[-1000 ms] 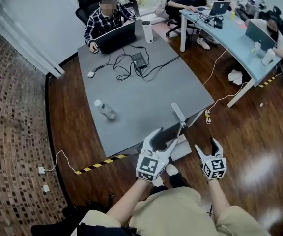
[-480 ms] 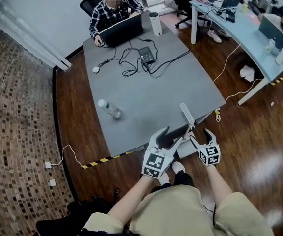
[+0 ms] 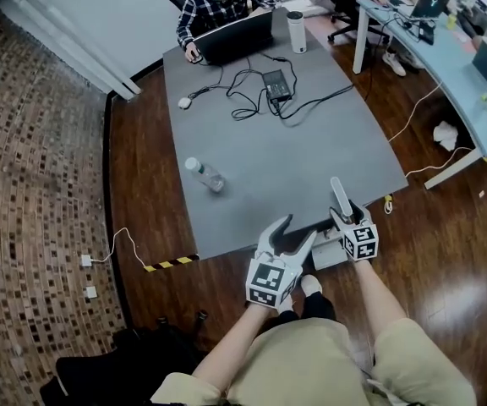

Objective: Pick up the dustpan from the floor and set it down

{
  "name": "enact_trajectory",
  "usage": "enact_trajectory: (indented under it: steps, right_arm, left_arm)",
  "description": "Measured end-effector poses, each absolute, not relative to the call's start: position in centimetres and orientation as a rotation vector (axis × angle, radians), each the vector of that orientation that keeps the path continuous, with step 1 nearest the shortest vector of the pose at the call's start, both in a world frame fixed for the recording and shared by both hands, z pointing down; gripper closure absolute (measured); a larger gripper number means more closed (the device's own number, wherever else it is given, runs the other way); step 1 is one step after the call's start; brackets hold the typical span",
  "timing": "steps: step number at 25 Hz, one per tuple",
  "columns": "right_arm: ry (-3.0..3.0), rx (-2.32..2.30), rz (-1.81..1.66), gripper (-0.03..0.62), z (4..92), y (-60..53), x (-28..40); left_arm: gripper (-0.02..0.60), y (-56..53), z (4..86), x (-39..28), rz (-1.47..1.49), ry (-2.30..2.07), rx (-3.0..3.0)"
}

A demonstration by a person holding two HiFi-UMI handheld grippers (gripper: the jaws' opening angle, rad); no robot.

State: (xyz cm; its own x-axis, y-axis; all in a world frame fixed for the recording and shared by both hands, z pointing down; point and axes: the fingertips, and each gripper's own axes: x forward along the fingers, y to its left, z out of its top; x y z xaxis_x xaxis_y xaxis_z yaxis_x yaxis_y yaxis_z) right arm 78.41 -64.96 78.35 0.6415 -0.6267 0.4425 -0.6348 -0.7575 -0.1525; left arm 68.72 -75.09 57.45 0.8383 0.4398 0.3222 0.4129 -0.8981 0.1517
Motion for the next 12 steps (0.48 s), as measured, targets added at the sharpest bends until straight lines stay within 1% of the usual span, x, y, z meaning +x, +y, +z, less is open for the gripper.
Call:
enact_trajectory:
  steps: [3,4,5,12]
  right_arm:
    - [-1.098,2.826,0.765,0.425,78.7,-65.4,78.4]
    - [-1.091,2.831,0.765,0.458,78.6,-65.4,78.3]
    - [-1.083,2.835,0.762,0.477,78.3,-65.3,78.1]
    - [-1.078,2.788,0.739,0.484,76.3,-64.8,74.7]
  left_arm:
    - [0.341,-76.4,57.5,68.3,0.539,0.615,2.917]
    - [0.341,-76.8,57.3,68.0,0.533,0.595,2.907]
    - [0.341,-77.2,57.2,67.9,0.526,0.576,2.902]
    - [0.339,-79.7,55.8,67.0,0.437,0.511,2.885]
